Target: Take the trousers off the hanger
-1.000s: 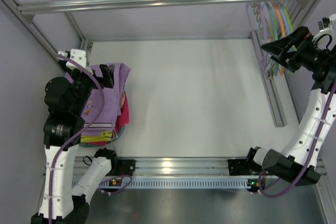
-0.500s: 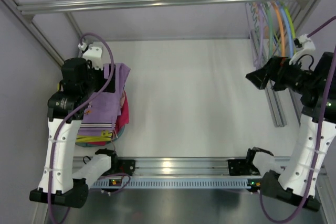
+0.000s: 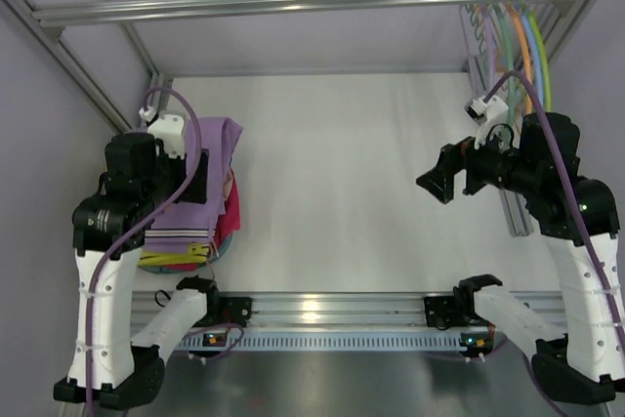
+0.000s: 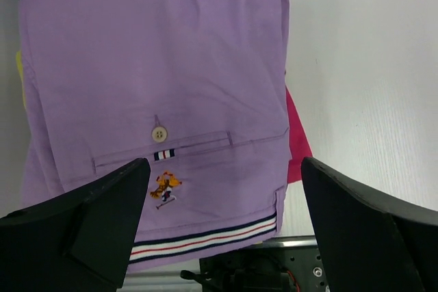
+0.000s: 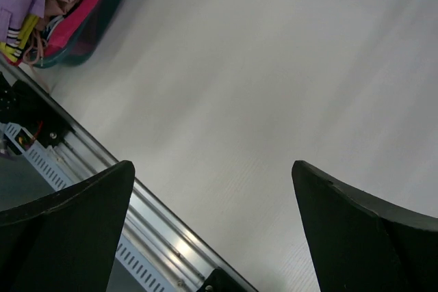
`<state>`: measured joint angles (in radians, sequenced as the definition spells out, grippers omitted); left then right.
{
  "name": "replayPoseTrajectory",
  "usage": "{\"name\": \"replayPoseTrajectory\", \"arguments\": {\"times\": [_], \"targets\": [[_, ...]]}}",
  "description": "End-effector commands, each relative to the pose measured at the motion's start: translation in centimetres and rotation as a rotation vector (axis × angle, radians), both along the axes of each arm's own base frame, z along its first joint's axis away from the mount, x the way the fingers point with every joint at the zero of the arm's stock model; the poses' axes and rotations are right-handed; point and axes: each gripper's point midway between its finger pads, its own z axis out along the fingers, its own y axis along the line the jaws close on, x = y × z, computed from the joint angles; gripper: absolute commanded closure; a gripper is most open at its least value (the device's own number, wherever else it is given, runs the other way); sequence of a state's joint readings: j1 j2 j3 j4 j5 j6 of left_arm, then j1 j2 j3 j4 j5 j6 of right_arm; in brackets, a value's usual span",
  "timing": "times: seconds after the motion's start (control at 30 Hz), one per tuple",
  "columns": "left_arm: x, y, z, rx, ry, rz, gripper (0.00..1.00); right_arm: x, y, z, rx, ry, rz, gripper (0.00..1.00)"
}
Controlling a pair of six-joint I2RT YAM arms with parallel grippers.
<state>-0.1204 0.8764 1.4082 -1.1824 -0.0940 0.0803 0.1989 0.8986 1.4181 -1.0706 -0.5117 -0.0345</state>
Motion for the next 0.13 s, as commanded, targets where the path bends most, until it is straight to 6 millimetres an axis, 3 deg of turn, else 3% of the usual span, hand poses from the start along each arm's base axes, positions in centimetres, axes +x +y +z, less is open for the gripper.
{"name": "replayPoseTrajectory", "arguments": {"times": [0.0, 0.1], "targets": [[-1.7, -0.1, 1.3, -0.029, -0.037, 0.004, 0.02, -1.3, -0.5, 0.8, -0.063, -0.14, 0.024, 0.01], [-2.1, -0.4, 2.2, -0.045, -0.064, -0.015, 0.02, -2.6, -1.0, 0.6, -0.1, -0.179, 0.039, 0.01]]}}
